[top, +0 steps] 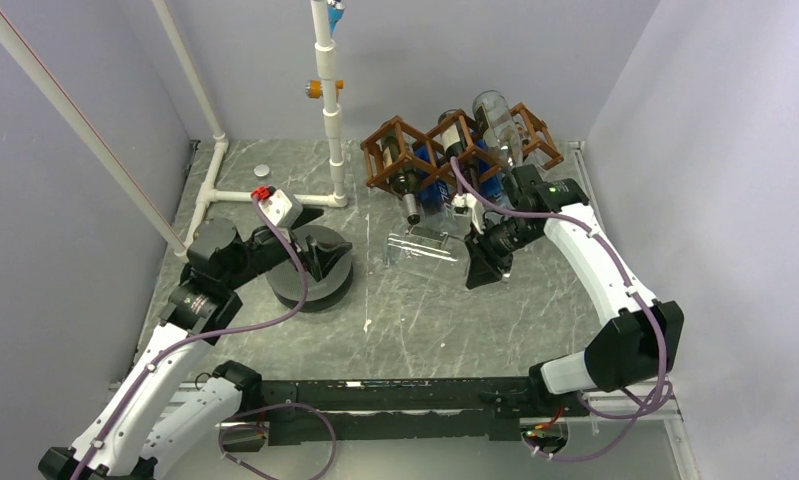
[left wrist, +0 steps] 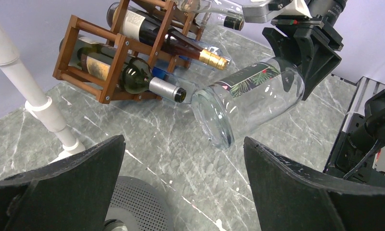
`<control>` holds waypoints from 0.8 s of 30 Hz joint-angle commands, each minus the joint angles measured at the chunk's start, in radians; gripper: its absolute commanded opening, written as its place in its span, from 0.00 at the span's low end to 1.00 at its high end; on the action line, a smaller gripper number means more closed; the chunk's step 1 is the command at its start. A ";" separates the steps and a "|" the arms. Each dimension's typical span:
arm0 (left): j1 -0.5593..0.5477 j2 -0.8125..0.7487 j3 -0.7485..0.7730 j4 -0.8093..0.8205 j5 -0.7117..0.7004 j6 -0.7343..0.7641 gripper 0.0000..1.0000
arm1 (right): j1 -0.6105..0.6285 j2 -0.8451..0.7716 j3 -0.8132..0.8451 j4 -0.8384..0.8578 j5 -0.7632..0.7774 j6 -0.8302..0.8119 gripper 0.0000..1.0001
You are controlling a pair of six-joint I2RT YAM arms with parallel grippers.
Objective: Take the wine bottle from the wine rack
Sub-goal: Place the wine bottle at the center of the board.
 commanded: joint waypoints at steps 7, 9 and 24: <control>0.005 -0.006 -0.005 0.054 0.026 -0.008 0.99 | 0.026 -0.063 0.101 0.005 0.087 -0.171 0.00; 0.005 -0.005 -0.007 0.056 0.026 -0.008 0.99 | 0.033 -0.070 0.110 -0.010 0.132 -0.192 0.00; 0.005 0.001 -0.007 0.057 0.026 -0.010 0.99 | 0.119 -0.088 0.118 -0.066 0.426 -0.351 0.00</control>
